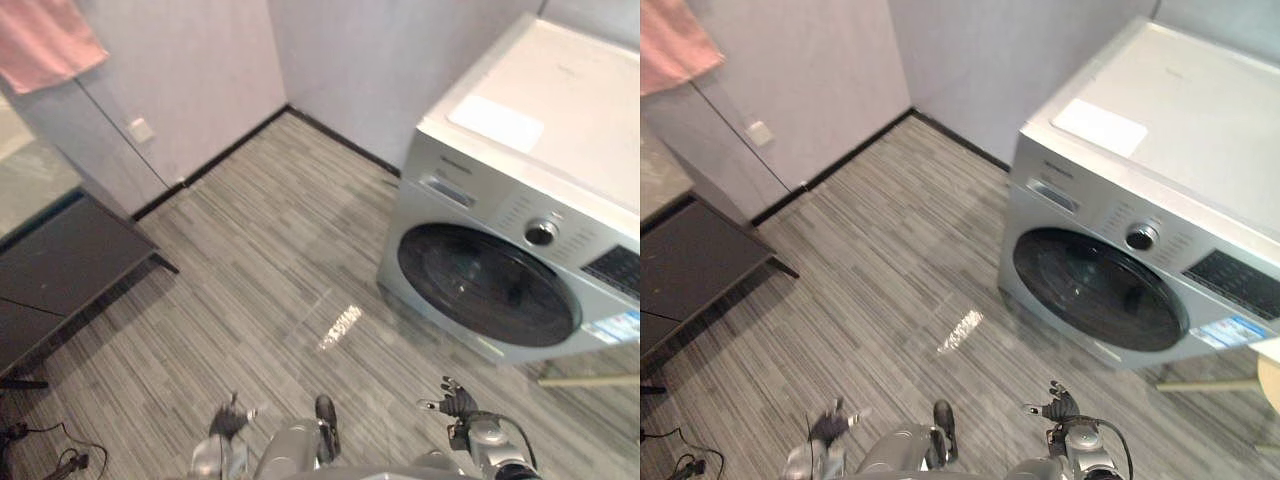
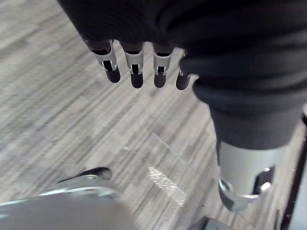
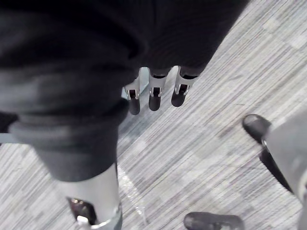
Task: Pick up the laundry basket with both hands and put the clothes into the washing machine.
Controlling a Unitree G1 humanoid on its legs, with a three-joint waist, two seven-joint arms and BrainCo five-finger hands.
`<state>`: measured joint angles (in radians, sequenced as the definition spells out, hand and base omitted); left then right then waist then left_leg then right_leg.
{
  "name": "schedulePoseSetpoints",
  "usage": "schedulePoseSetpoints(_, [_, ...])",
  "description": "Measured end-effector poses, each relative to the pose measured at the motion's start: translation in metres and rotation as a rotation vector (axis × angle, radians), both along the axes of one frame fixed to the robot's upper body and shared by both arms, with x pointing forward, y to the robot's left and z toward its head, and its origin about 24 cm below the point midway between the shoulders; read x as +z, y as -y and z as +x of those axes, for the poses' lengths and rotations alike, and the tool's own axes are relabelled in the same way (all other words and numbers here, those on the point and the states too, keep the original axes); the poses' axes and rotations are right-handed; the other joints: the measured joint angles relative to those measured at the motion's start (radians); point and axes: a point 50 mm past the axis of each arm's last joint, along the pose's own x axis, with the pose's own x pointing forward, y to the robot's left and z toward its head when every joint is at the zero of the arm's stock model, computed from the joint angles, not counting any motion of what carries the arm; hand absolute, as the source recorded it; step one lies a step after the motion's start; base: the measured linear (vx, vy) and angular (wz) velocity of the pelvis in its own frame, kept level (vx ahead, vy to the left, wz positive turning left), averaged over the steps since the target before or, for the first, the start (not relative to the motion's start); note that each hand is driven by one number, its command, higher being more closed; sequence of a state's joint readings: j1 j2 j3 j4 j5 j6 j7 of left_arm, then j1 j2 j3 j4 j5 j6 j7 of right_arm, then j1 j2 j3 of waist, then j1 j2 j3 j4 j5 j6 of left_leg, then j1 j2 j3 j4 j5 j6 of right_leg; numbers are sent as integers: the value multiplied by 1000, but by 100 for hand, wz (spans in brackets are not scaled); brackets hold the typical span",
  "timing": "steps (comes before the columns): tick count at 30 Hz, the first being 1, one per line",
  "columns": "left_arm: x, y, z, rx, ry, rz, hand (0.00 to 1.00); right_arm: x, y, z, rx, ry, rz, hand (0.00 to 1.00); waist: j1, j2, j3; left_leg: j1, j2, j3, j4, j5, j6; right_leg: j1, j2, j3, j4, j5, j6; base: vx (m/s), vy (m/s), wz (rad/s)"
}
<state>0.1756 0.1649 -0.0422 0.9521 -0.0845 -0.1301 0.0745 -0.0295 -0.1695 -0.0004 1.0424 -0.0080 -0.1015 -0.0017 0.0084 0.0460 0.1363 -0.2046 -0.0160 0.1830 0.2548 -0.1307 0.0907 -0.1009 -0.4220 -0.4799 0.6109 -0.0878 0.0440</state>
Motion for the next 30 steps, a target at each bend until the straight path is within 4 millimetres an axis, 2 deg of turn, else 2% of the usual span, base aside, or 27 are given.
schedulePoseSetpoints(1, [0, -2, -3, -4, -10, 7, 0, -4, -9, -6, -4, -15, 27, 0, 2, -4, 2, 31, -14, -46, -19, 0, 0, -51, 58, 114, 99, -67, 28, 182, 119, 113])
schedulePoseSetpoints(3, [0, -1, -1, -2, -3, 6, 0, -8, -19, -14, -21, -33, 62, 0, -2, -22, 2, 75, -45, -116, -41, 3, -3, -99, 136, 202, 102, -141, 44, 191, 59, 126])
schedulePoseSetpoints(4, [0, 0, -1, 0, -2, 1, 0, -8, -19, -14, -24, -32, 65, 0, -3, -24, 1, 80, -55, -139, -41, 2, -3, -114, 153, 220, 78, -148, 41, 176, 29, 116])
schedulePoseSetpoints(6, [0, 5, 4, 10, 16, -15, 0, -8, -18, -14, -54, -25, 78, 0, -21, -27, -1, 92, -72, -224, -40, 2, -4, -172, 219, 334, -56, -153, 56, 171, 5, 112])
schedulePoseSetpoints(7, [1, 7, 8, 9, 26, -17, 0, -7, -17, -13, -70, -20, 84, 0, -21, -27, -2, 99, -72, -243, -40, 1, -6, -180, 234, 367, -88, -151, 61, 186, -41, 104])
schedulePoseSetpoints(8, [1, 9, 10, 8, 30, -22, 0, -7, -17, -13, -94, -15, 92, 0, -20, -20, 2, 117, -70, -281, -35, -8, -21, -190, 255, 424, -152, -143, 71, 210, -90, 91])
schedulePoseSetpoints(10, [2, 10, 15, 25, 47, -30, 0, -8, -17, -15, -113, -17, 101, 0, -20, -31, -4, 143, -69, -331, -19, -25, -35, -200, 277, 496, -213, -125, 76, 224, -153, 88])
schedulePoseSetpoints(11, [2, 11, 16, 46, 52, -36, 0, -9, -20, -18, -116, -25, 109, 0, -19, -32, -4, 149, -72, -364, 0, -46, -61, -199, 286, 537, -240, -109, 76, 263, -316, 95])
schedulePoseSetpoints(12, [3, 12, 20, 43, 63, -38, 0, -11, -24, -23, -118, -37, 120, 0, -18, -63, -22, 145, -75, -398, 20, -65, -85, -194, 289, 569, -267, -88, 65, 248, -353, 98])
schedulePoseSetpoints(13, [4, 12, 21, 42, 70, -39, 0, -12, -26, -26, -121, -45, 126, 0, -18, -70, -26, 143, -76, -411, 29, -79, -96, -190, 293, 579, -274, -80, 69, 245, -424, 102])
schedulePoseSetpoints(14, [5, 12, 23, 40, 79, -40, 0, -15, -30, -32, -129, -59, 137, 0, -16, -90, -36, 137, -68, -428, 55, -127, -97, -174, 301, 582, -279, -33, 69, 162, -330, 72])
schedulePoseSetpoints(15, [5, 12, 23, 42, 79, -39, 0, -15, -30, -32, -132, -60, 139, 0, -15, -94, -37, 134, -48, -421, 76, -150, -102, -173, 308, 564, -264, 6, 66, 208, -436, 74])
schedulePoseSetpoints(16, [4, 17, 22, 58, 79, -59, 0, -14, -28, -31, -130, -55, 133, 0, -13, -72, -37, 130, 17, -408, 95, -180, -129, -169, 349, 525, -233, -24, 34, 201, -434, 44])
schedulePoseSetpoints(17, [3, 22, 23, 59, 80, -74, 0, -14, -26, -31, -124, -55, 131, 0, -9, -67, -44, 131, 62, -417, 88, -180, -152, -169, 379, 487, -224, -42, 6, 197, -422, 42])
schedulePoseSetpoints(18, [3, 22, 23, 57, 80, -75, 0, -14, -27, -31, -120, -55, 137, 0, -10, -63, -46, 132, 81, -429, 75, -174, -161, -169, 393, 469, -224, -49, -5, 208, -399, 41])
schedulePoseSetpoints(19, [3, 21, 23, 61, 81, -72, 0, -14, -27, -30, -114, -54, 142, 0, -9, -59, -48, 133, 117, -437, 53, -156, -188, -167, 415, 435, -225, -57, -26, 216, -375, 55])
schedulePoseSetpoints(20, [4, 20, 25, 68, 87, -69, 0, -14, -27, -30, -107, -55, 139, 0, -16, -58, -48, 130, 143, -428, 58, -140, -215, -153, 429, 400, -232, -63, -43, 222, -366, 60])
schedulePoseSetpoints(21, [4, 20, 26, 70, 87, -70, 0, -14, -27, -30, -107, -56, 138, 0, -18, -57, -47, 127, 153, -421, 69, -133, -226, -138, 434, 386, -237, -65, -49, 250, -372, 71])
schedulePoseSetpoints(22, [4, 21, 27, 70, 91, -73, 0, -14, -25, -31, -112, -59, 134, 0, -20, -57, -37, 116, 173, -376, 114, -116, -254, -82, 436, 348, -265, -65, -70, 214, -321, 82])
schedulePoseSetpoints(23, [4, 23, 29, 70, 96, -80, 0, -15, -24, -32, -113, -66, 130, 0, -21, -58, -23, 106, 194, -283, 180, -110, -262, -10, 435, 315, -312, -63, -81, 188, -285, 85])
schedulePoseSetpoints(25, [5, 26, 31, 72, 102, -88, 0, -15, -19, -35, -103, -78, 108, 0, -20, -61, -15, 77, 229, -119, 240, -115, -251, 63, 426, 267, -375, -57, -90, 69, -126, 78])
schedulePoseSetpoints(27, [5, 28, 34, 77, 108, -95, 0, -14, -11, -35, -100, -78, 85, 0, -20, -53, -10, 38, 220, -21, 214, -114, -247, 75, 401, 236, -395, -56, -89, 12, -22, 66])
schedulePoseSetpoints(28, [5, 29, 33, 80, 107, -98, 0, -14, -7, -36, -106, -81, 77, 0, -18, -42, -5, 20, 215, 13, 184, -102, -230, 74, 393, 227, -401, -55, -86, -9, 85, 42])
schedulePoseSetpoints(29, [4, 31, 32, 87, 98, -104, 0, -13, -2, -36, -115, -81, 65, 0, -15, -23, -2, 8, 205, 35, 118, -57, -189, 65, 387, 221, -399, -54, -70, -6, 118, 25])
schedulePoseSetpoints(30, [2, 31, 26, 102, 83, -107, 0, -12, 2, -36, -125, -76, 58, 0, 2, -8, 5, 9, 194, 43, 75, 19, -143, 61, 382, 223, -385, -63, -54, 2, 146, 14])
